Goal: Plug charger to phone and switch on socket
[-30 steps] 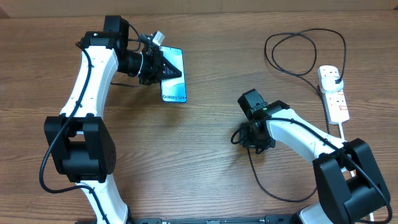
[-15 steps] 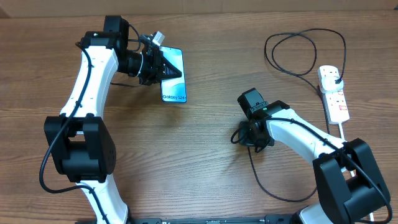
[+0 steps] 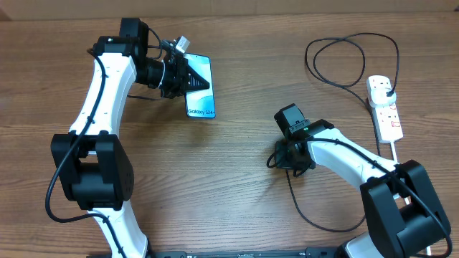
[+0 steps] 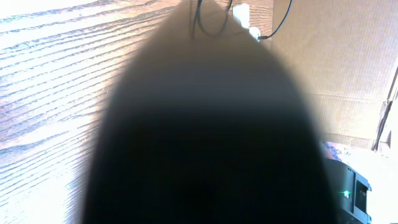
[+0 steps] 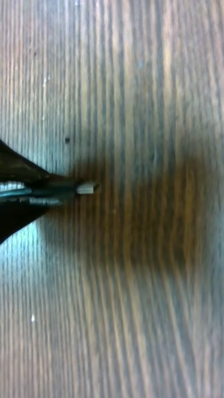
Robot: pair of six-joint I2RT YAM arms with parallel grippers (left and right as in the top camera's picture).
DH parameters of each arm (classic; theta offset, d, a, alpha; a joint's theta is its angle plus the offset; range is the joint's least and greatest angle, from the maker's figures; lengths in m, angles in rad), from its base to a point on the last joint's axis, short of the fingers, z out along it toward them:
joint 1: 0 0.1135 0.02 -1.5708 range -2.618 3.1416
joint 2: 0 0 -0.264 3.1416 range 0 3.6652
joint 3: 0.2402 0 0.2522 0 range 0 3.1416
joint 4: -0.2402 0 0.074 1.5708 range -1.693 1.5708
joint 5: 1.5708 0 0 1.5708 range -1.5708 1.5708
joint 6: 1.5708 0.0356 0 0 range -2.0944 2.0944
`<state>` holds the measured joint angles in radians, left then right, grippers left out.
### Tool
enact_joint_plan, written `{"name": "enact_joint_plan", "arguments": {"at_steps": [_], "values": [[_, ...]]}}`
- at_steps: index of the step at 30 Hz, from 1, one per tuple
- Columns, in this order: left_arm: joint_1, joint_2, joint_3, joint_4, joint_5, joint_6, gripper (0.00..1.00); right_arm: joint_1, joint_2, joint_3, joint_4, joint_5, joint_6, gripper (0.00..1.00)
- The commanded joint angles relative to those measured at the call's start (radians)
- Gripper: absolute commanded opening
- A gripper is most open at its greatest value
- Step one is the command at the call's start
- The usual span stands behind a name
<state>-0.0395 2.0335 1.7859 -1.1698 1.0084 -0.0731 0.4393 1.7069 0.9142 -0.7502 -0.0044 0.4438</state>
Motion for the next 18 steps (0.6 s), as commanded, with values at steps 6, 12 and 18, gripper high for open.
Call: {"name": "enact_joint_plan", "arguments": {"at_steps": [6, 12, 18], "values": [[-0.008, -0.04, 0.001, 0.0, 0.021, -0.014, 0.04, -0.003, 0.011, -0.029, 0.004, 0.009, -0.007, 0.05], [-0.008, -0.04, 0.001, 0.027, 0.157, -0.014, 0.04, -0.004, 0.01, -0.019, -0.002, -0.028, -0.007, 0.04], [-0.005, -0.057, 0.001, 0.079, 0.289, -0.013, 0.05, -0.016, -0.098, 0.021, -0.036, -0.368, -0.158, 0.04]]}}
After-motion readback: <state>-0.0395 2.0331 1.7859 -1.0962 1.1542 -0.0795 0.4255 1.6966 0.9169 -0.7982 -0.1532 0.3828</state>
